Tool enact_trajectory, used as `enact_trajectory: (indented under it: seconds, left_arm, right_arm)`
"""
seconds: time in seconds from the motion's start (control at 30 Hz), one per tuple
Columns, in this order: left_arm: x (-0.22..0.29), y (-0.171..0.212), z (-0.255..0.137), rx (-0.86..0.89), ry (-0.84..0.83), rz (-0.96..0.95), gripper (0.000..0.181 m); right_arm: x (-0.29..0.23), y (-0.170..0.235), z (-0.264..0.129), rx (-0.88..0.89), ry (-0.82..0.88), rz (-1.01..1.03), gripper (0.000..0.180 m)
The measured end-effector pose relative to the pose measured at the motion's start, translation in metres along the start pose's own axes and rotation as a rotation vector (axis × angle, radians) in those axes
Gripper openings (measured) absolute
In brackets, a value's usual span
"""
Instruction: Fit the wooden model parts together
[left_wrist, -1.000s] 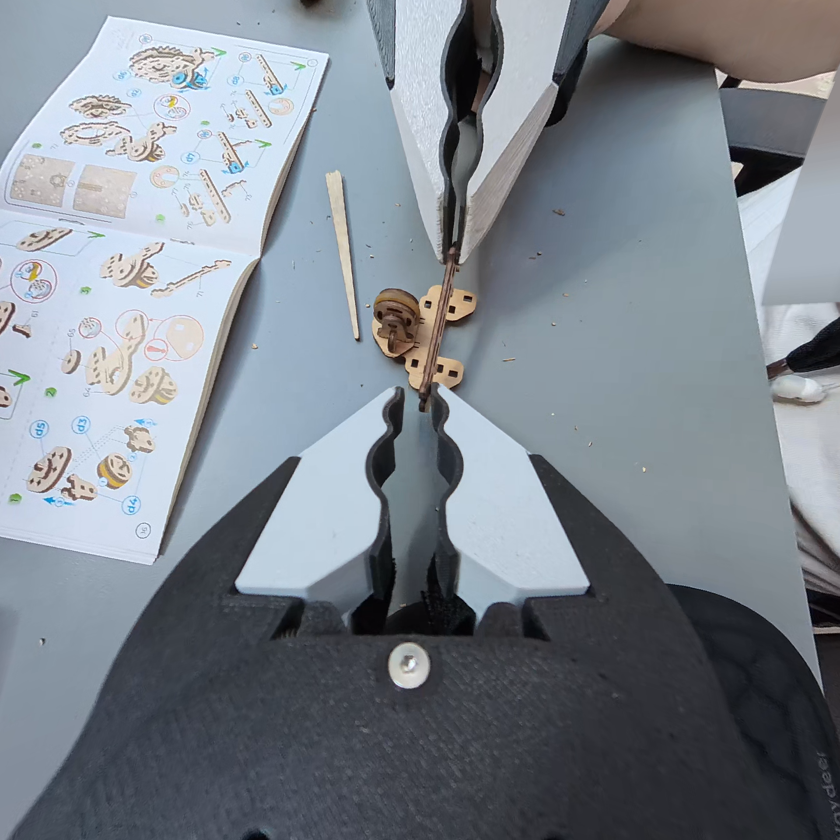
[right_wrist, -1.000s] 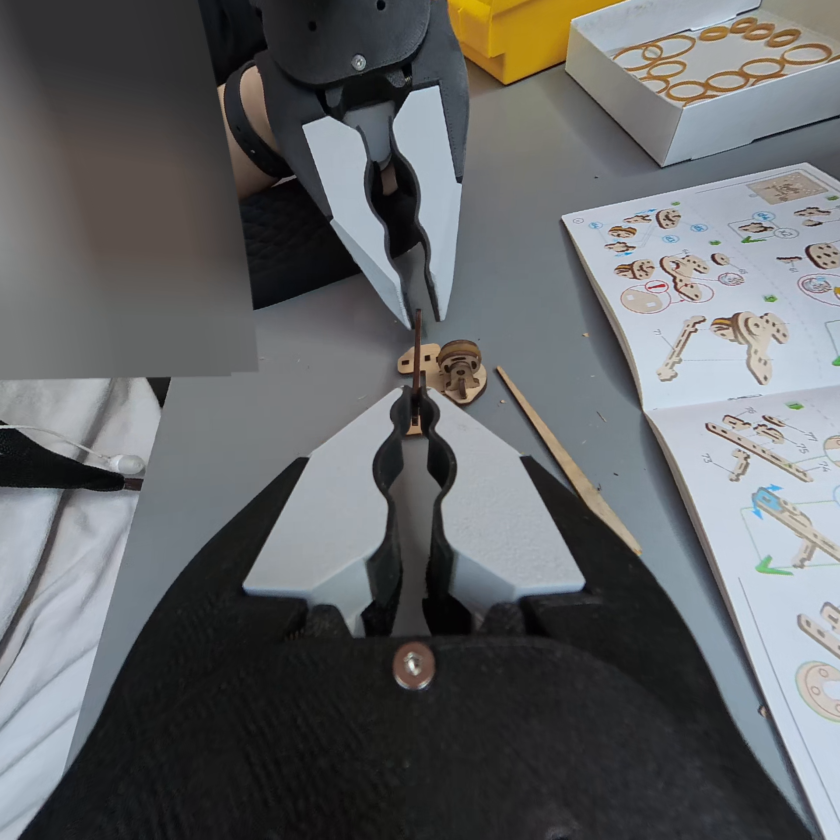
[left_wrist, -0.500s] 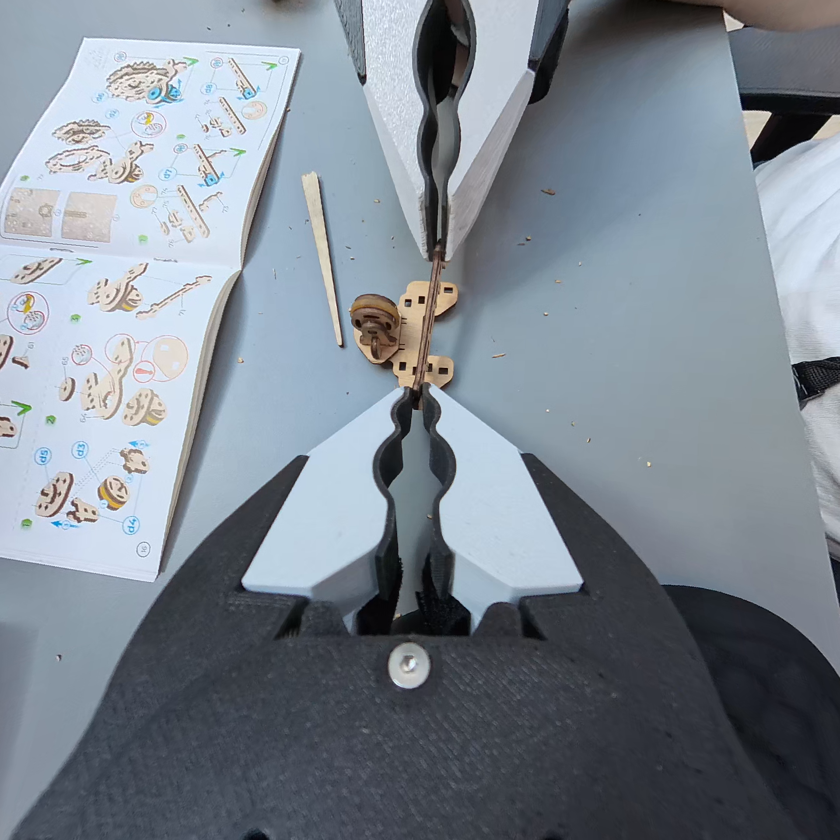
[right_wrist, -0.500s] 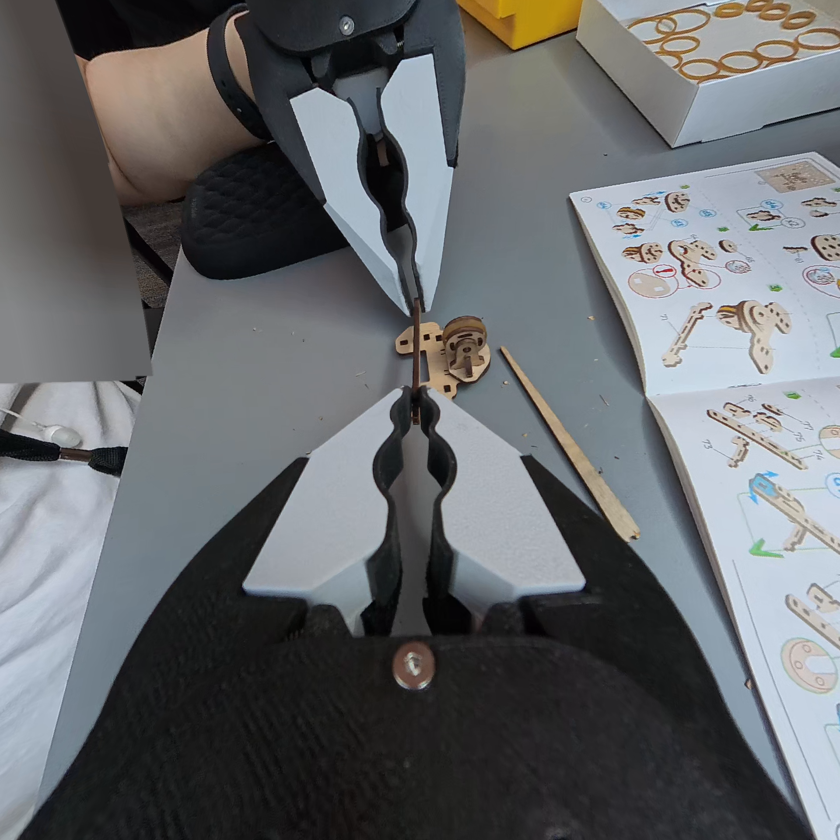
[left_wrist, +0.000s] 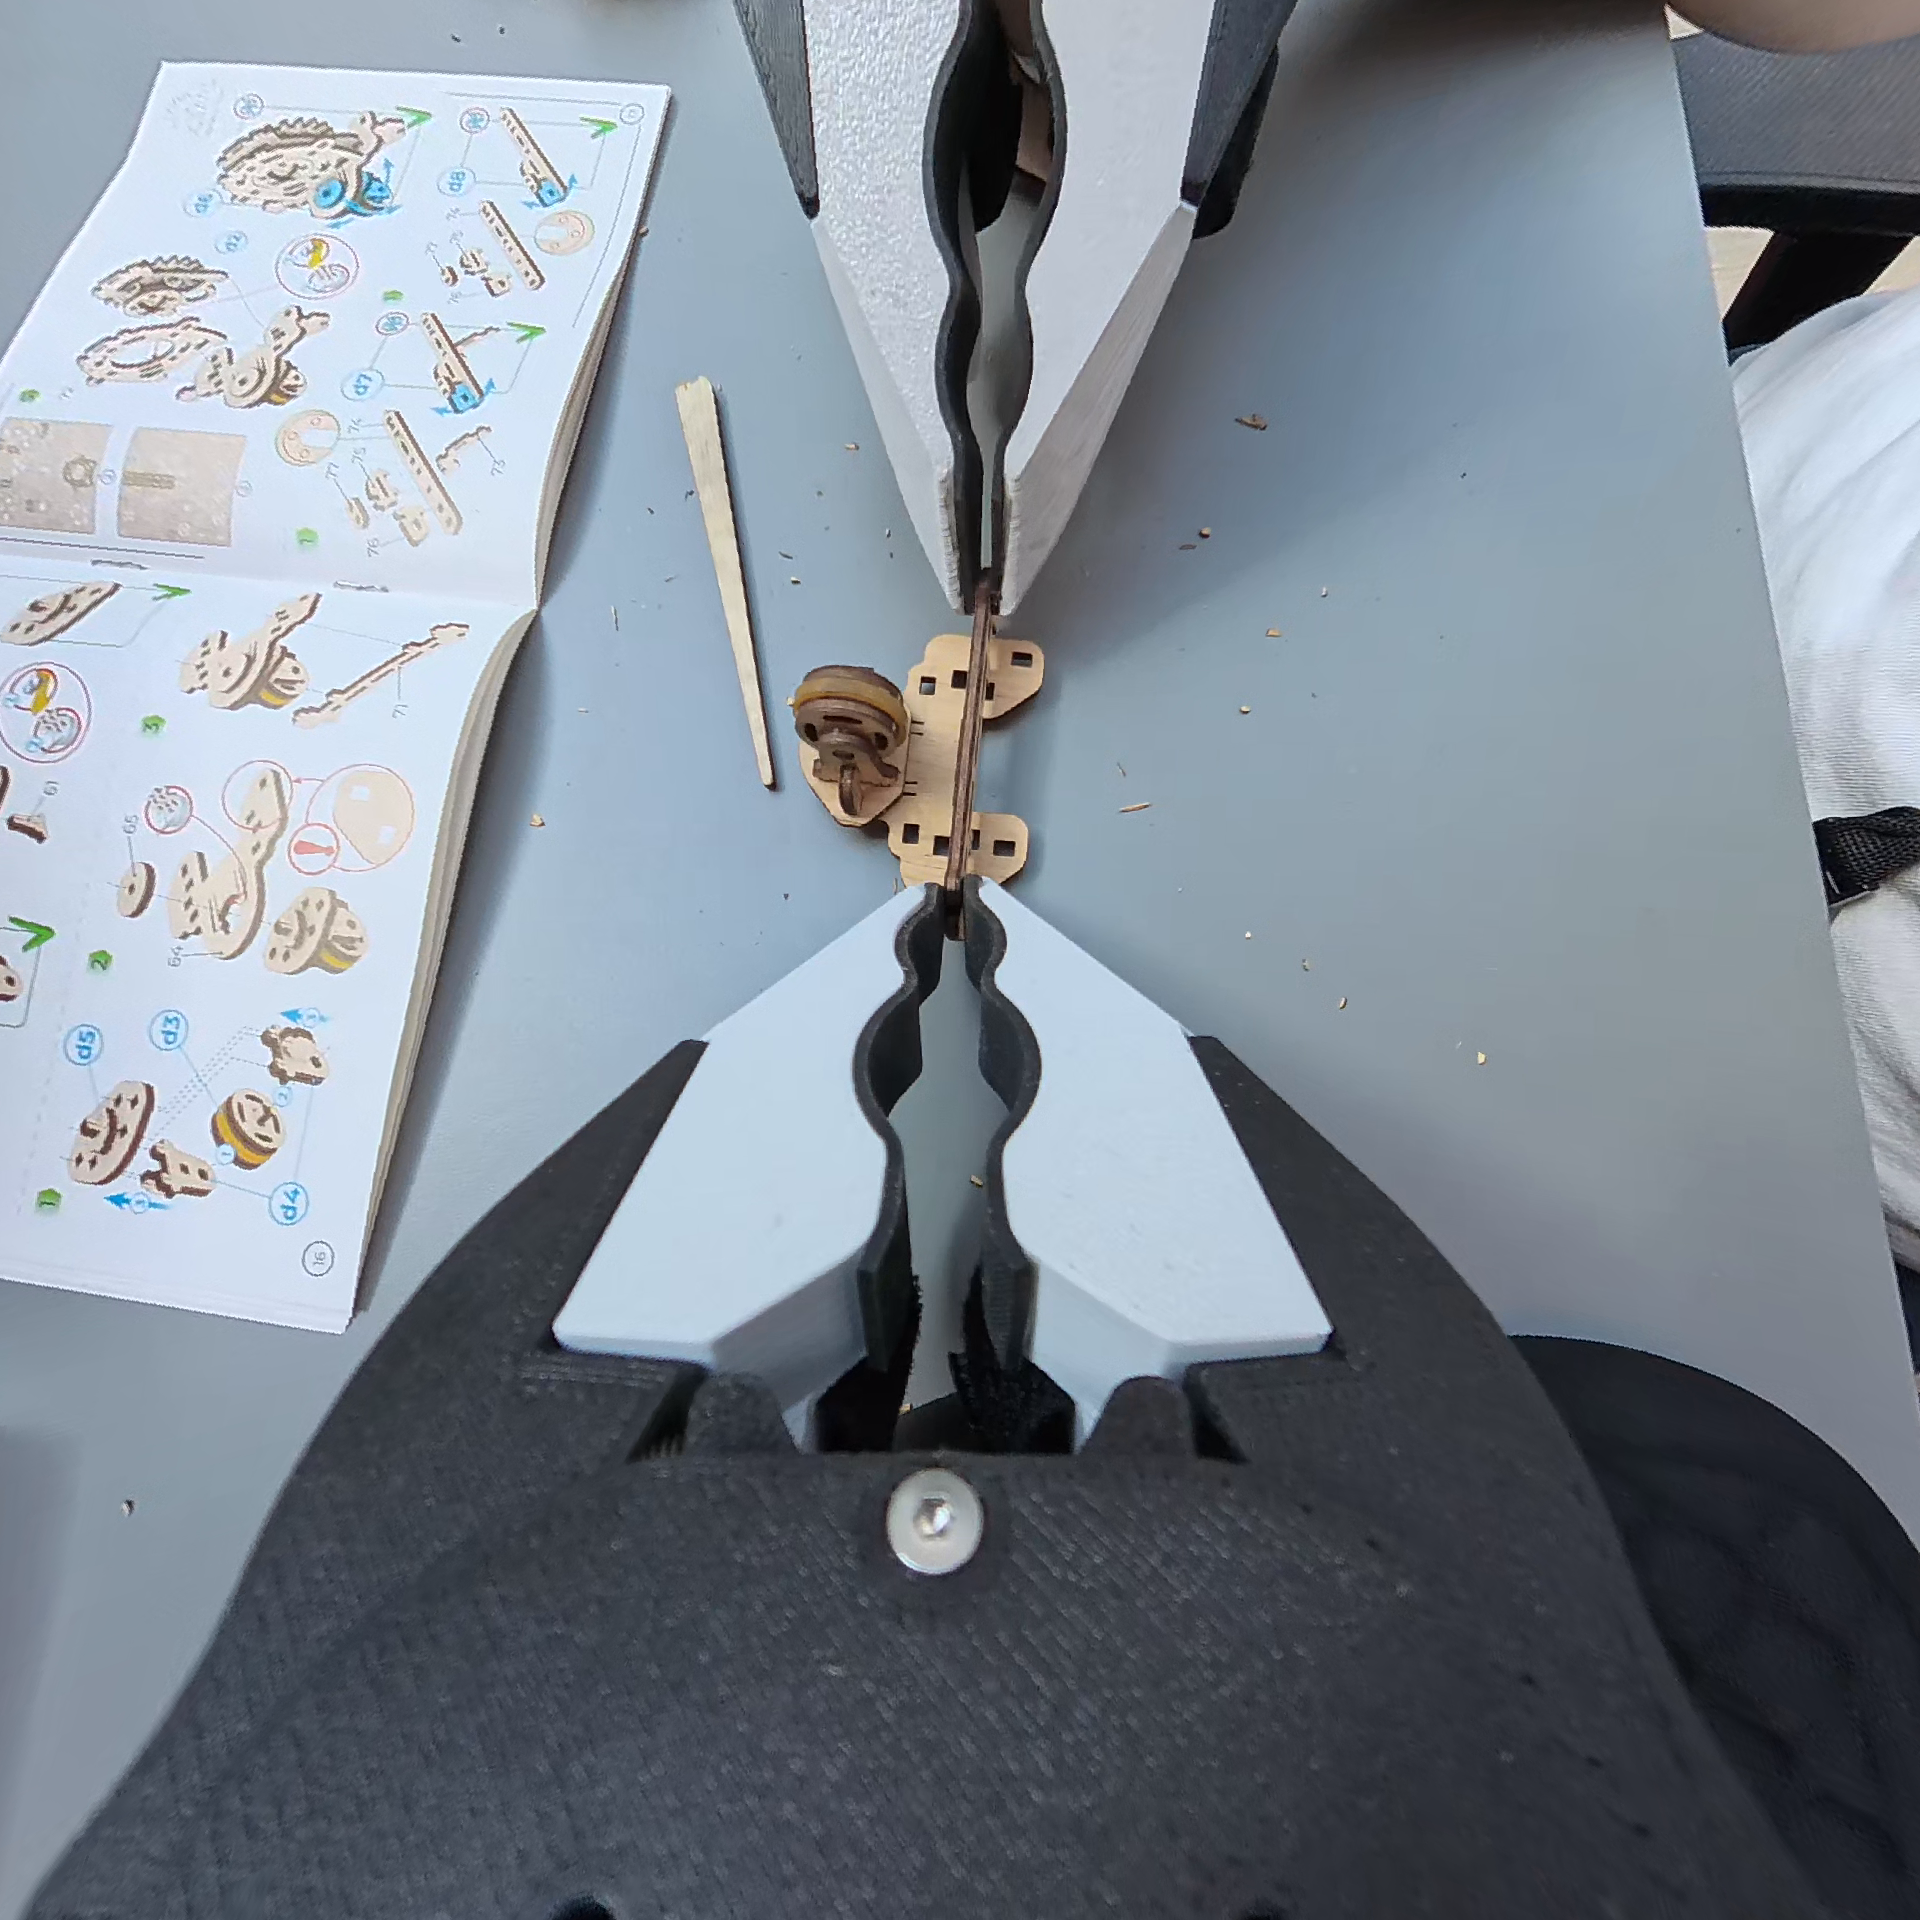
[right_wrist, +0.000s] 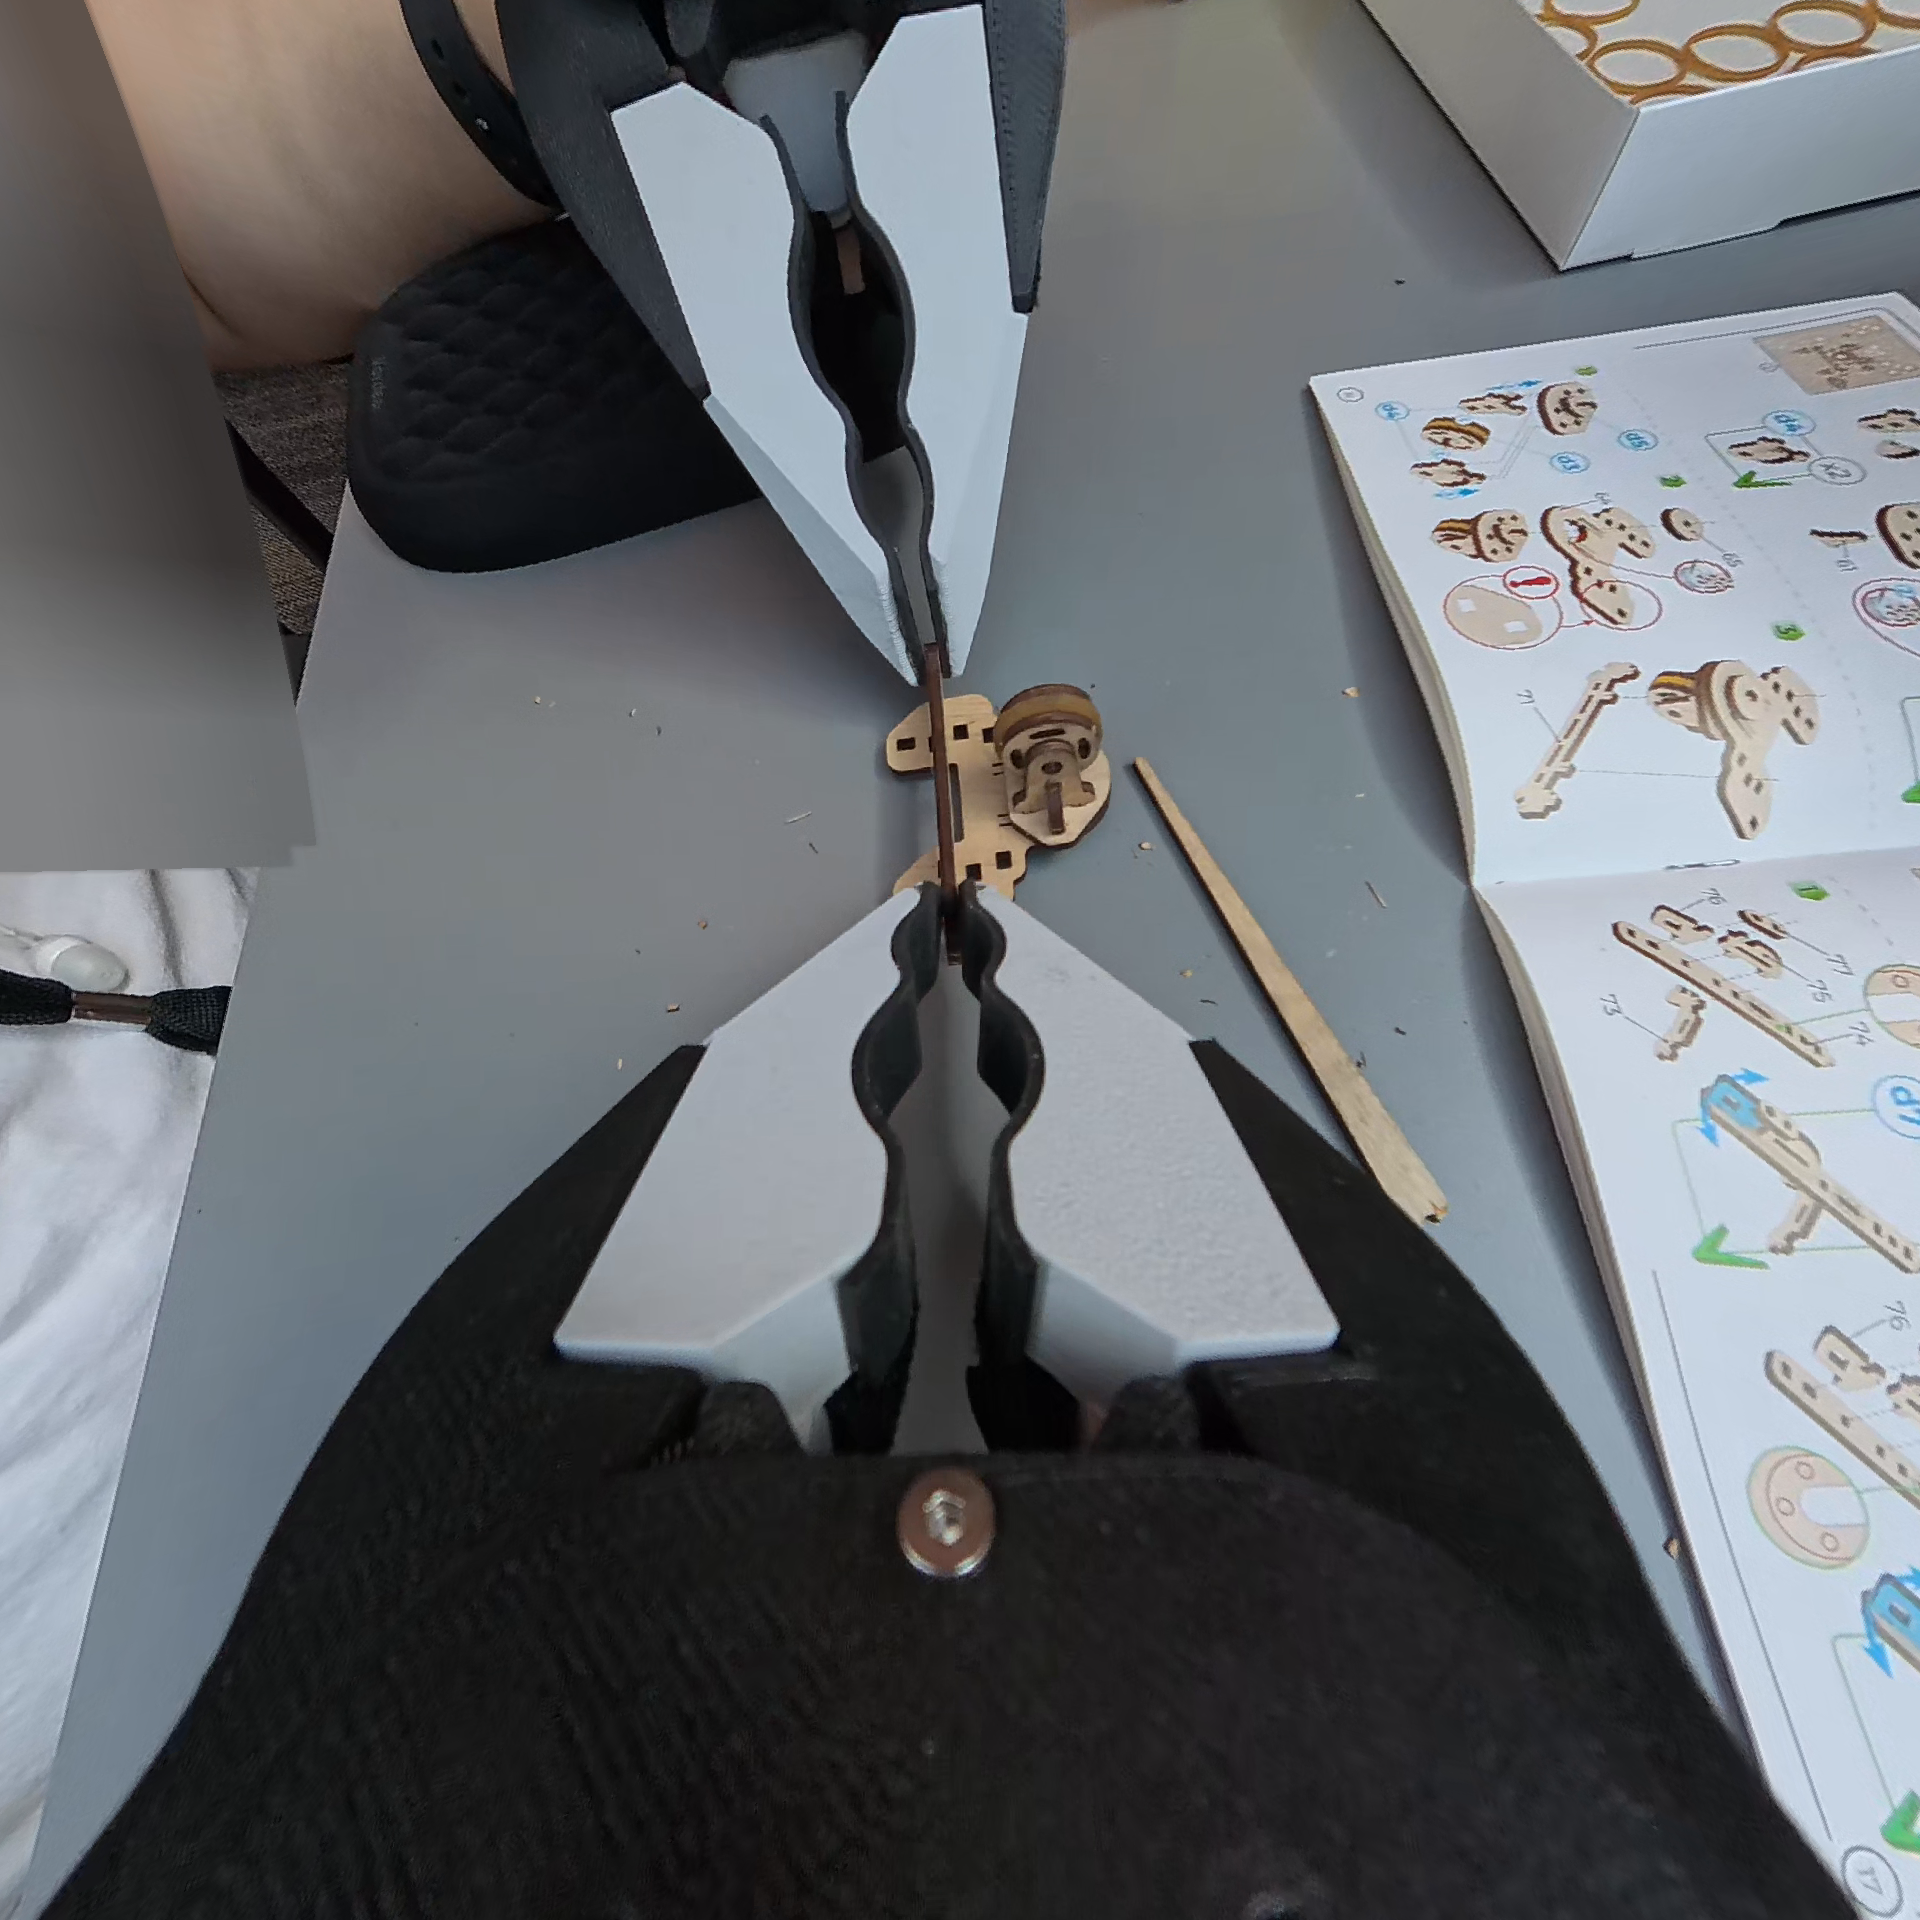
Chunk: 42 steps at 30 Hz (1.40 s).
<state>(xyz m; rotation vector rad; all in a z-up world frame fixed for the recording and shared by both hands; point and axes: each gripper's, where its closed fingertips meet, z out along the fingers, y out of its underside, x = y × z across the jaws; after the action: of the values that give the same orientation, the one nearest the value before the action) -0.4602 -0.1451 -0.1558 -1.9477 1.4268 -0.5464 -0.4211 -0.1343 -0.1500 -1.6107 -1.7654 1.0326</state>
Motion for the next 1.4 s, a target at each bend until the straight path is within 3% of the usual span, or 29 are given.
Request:
enact_trajectory:
  seconds: [1.0,1.23,1.4]
  left_arm:
    - [-0.005,0.001,-0.001,0.010,0.011,-0.065,0.003]
    - [-0.011,-0.011,-0.011,0.106,-0.004,-0.100,0.003]
    - [-0.011,-0.007,-0.009,0.081,0.006,-0.110,0.003]
  right_arm:
    - [0.000,-0.003,-0.001,0.004,0.007,0.001,0.002]
    - [0.004,-0.019,-0.015,0.111,-0.006,0.059,0.002]
    - [0.004,-0.015,-0.011,0.086,-0.002,0.054,0.002]
